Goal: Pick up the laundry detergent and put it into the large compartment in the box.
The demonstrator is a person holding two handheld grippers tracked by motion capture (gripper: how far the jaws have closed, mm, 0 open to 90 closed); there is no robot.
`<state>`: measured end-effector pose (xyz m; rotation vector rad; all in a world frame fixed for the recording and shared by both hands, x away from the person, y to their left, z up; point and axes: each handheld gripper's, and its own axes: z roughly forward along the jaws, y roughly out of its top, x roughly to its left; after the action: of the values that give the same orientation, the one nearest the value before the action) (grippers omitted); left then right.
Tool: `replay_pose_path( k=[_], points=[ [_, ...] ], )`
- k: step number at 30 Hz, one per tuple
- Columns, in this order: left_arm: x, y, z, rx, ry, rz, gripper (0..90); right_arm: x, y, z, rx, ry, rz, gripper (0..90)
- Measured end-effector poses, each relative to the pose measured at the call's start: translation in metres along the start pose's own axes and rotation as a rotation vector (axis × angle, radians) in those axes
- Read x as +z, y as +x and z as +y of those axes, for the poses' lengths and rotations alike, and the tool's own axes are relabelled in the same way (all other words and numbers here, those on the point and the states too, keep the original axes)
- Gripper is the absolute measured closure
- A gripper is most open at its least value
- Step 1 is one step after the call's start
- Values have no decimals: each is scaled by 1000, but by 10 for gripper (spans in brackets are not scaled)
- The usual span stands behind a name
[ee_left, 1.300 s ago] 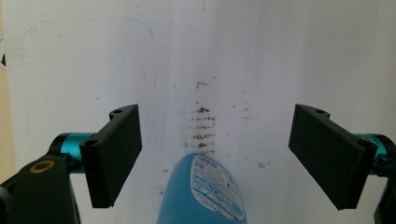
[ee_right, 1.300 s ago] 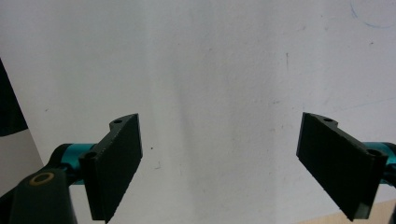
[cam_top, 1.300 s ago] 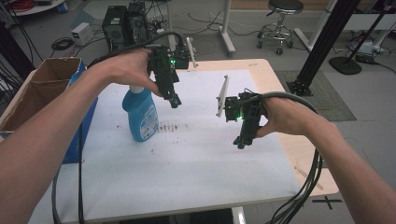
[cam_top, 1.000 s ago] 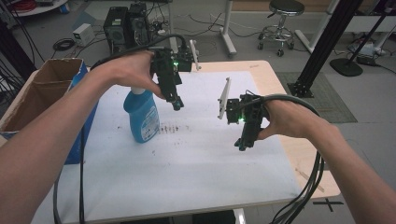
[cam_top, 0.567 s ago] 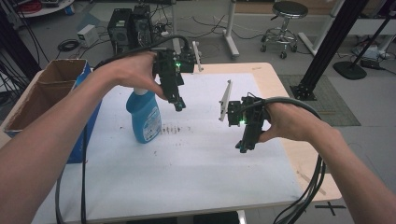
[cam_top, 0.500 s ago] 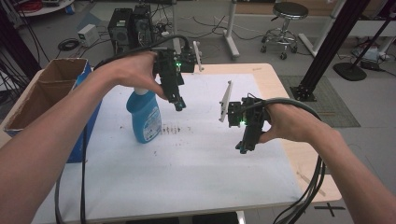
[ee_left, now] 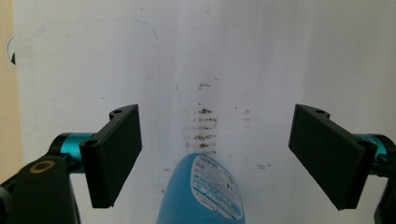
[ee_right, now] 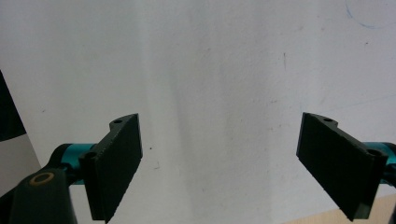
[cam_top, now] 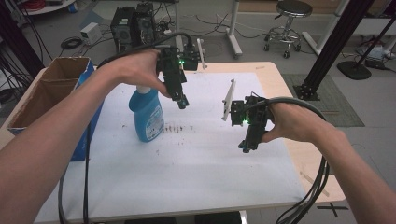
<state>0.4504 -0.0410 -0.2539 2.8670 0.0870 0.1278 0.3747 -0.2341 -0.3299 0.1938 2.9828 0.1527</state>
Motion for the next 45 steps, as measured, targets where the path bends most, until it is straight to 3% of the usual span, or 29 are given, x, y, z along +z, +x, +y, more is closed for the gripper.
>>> replay_pose_path(
  k=[8,13,22,26,32,34,38,40,45],
  points=[
    [-6,2,-5,-69,25,41,173,2,4,0,-2,14,5,135],
    [-10,-1,-10,-69,36,42,173,3,4,1,0,20,7,135],
    [-26,-19,-13,-34,-10,34,173,3,5,1,9,26,5,135],
    [-36,-24,-16,-50,-25,50,173,2,5,0,6,30,4,135],
    [-54,-24,-33,-142,-46,90,173,3,6,0,6,34,8,135],
    [-57,-24,-36,-151,-44,99,173,3,5,0,3,34,10,135],
    [-70,-23,-52,-259,-42,155,173,5,5,2,-2,38,20,135],
    [-72,-23,-54,-282,-43,160,173,5,5,2,-3,38,18,135],
    [-75,-20,-68,-406,-41,187,173,7,6,5,-9,42,16,135]
  ],
)
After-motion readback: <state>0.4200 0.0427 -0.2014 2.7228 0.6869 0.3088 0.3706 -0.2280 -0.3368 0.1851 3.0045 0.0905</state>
